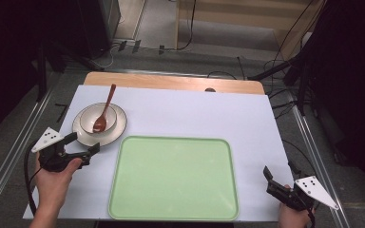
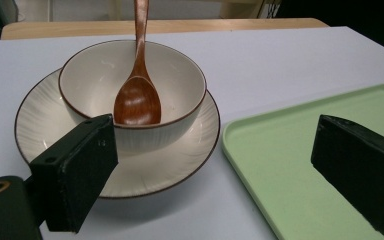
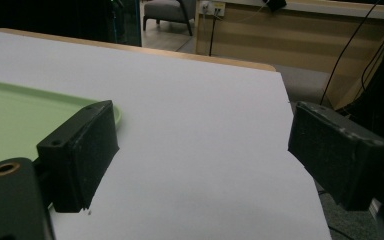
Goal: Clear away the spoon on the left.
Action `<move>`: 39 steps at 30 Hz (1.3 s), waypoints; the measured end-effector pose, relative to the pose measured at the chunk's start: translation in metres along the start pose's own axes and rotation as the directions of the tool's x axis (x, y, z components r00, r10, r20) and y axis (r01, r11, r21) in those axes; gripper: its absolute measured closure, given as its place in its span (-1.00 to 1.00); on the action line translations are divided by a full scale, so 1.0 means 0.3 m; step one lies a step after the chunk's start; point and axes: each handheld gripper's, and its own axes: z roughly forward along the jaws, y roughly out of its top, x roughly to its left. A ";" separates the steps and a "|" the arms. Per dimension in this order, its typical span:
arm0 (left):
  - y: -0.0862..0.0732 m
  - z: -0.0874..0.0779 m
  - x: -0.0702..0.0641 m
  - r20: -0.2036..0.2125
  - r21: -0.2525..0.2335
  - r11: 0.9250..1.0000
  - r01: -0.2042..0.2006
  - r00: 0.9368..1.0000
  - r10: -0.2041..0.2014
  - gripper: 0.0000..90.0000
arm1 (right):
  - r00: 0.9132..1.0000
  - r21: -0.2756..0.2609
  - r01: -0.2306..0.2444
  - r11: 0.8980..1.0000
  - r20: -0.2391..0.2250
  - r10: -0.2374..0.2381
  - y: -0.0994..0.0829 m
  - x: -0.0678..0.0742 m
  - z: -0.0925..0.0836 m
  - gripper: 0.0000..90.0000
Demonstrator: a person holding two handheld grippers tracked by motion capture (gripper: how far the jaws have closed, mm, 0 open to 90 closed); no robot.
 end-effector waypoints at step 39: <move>0.252 0.258 0.026 -0.093 0.071 0.997 0.021 0.996 -0.015 -0.10 | 1.000 0.005 -0.001 1.000 -0.021 0.001 -0.002 0.010 0.014 -0.71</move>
